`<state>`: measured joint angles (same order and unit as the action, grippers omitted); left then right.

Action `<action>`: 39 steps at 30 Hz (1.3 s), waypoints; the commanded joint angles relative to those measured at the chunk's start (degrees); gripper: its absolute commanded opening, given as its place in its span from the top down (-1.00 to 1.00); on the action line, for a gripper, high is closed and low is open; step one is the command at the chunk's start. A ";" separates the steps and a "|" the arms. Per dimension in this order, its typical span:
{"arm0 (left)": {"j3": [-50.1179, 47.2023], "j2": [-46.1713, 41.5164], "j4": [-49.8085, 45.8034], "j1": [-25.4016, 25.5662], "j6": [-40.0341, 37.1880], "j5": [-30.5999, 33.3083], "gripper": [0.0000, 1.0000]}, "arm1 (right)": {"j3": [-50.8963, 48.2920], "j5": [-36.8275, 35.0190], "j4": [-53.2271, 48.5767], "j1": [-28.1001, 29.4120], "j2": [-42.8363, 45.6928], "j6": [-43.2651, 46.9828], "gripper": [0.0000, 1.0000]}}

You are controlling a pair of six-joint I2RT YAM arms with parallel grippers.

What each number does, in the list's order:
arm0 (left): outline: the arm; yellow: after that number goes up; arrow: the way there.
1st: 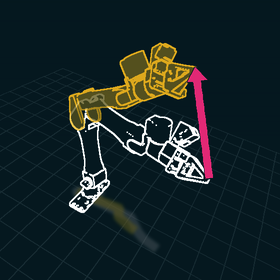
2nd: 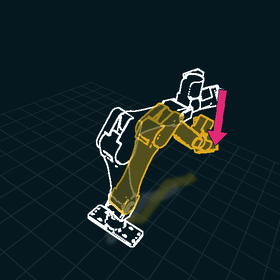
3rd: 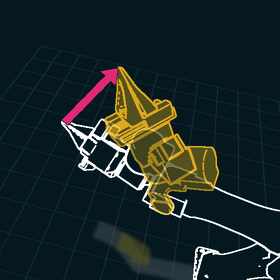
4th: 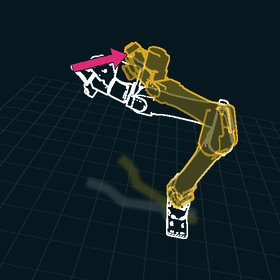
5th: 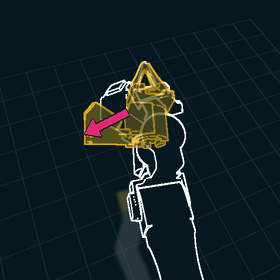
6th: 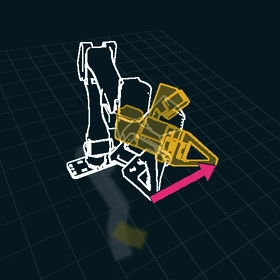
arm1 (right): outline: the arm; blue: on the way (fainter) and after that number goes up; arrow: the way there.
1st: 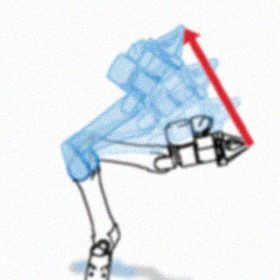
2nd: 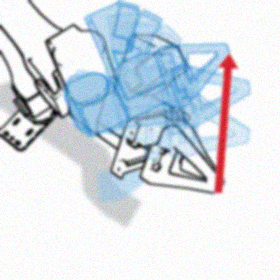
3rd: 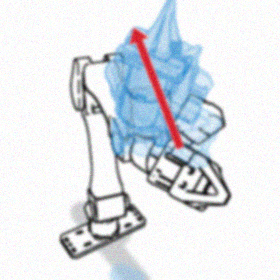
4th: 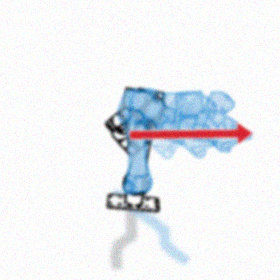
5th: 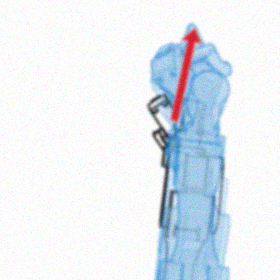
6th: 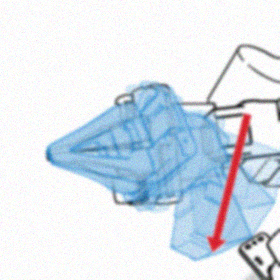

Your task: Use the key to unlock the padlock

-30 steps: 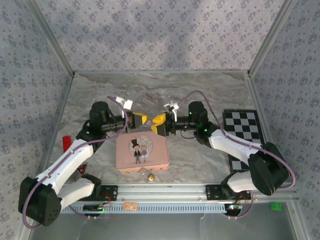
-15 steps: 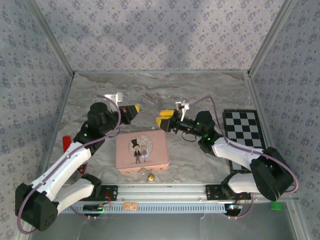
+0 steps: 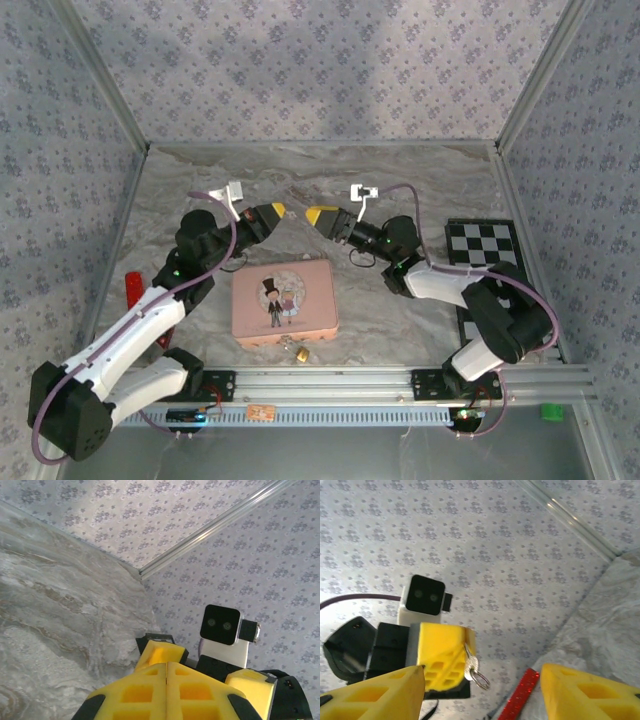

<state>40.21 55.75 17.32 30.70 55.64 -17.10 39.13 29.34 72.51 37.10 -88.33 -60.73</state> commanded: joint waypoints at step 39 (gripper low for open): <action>1.45 -0.20 2.43 1.41 0.44 0.01 1.00 | 6.04 5.64 4.86 2.61 -4.74 -6.26 0.19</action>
<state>40.23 55.99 18.20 31.68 56.47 -17.10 43.44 33.87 75.46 39.42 -92.75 -66.67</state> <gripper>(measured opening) 0.059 0.412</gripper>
